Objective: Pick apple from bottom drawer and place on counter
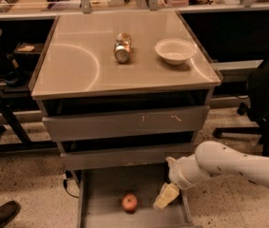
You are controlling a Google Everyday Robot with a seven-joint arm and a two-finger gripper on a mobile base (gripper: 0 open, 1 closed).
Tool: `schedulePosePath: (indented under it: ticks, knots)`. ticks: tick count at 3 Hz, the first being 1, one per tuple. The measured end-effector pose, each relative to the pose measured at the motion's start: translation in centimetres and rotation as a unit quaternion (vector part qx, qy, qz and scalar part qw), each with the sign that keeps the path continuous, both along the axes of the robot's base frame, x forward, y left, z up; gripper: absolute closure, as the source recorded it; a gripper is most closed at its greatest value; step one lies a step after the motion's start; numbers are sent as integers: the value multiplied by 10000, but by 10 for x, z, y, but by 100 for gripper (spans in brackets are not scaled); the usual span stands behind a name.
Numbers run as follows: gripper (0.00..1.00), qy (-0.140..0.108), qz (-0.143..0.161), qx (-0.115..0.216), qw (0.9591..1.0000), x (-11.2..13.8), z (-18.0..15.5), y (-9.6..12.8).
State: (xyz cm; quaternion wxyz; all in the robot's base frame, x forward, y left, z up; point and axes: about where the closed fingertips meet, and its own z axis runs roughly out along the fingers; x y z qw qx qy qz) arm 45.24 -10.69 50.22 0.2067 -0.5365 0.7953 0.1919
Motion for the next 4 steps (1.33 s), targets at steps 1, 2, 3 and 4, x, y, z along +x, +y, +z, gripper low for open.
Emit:
schedulePosePath:
  ticks: [1, 2, 3, 4]
  knots:
    - [0, 149, -27, 410, 9990, 16, -55, 17]
    - [0, 349, -71, 588, 9976, 14, -85, 26]
    - [0, 360, -64, 586, 9976, 13, -85, 26]
    - [0, 429, -46, 746, 9963, 15, -111, 33]
